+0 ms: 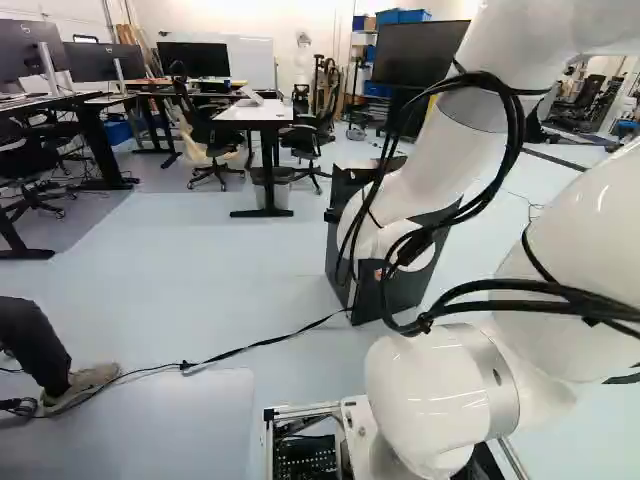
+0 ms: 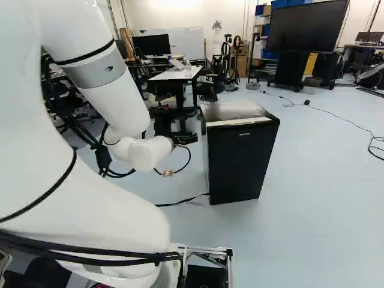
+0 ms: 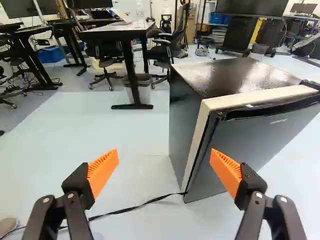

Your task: Open the fridge door

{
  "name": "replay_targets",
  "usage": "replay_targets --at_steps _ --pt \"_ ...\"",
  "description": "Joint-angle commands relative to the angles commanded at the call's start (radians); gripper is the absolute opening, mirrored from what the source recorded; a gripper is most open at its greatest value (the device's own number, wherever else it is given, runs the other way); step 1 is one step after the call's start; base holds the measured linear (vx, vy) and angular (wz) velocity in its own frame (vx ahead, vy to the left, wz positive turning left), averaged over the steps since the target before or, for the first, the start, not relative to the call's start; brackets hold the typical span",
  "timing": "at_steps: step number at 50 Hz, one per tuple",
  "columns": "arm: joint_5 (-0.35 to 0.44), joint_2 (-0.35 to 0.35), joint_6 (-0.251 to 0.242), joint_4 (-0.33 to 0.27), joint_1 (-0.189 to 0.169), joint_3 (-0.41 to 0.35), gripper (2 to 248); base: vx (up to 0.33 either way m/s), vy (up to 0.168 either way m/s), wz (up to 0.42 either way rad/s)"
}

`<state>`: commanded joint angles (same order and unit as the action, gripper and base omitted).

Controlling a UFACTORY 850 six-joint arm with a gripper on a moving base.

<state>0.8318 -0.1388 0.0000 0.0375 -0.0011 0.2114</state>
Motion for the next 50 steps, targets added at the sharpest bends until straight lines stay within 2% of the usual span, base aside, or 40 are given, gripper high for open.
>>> replay_targets --at_steps 50 --pt "-0.088 0.156 0.000 0.129 -0.064 0.153 247 0.000 0.000 0.000"
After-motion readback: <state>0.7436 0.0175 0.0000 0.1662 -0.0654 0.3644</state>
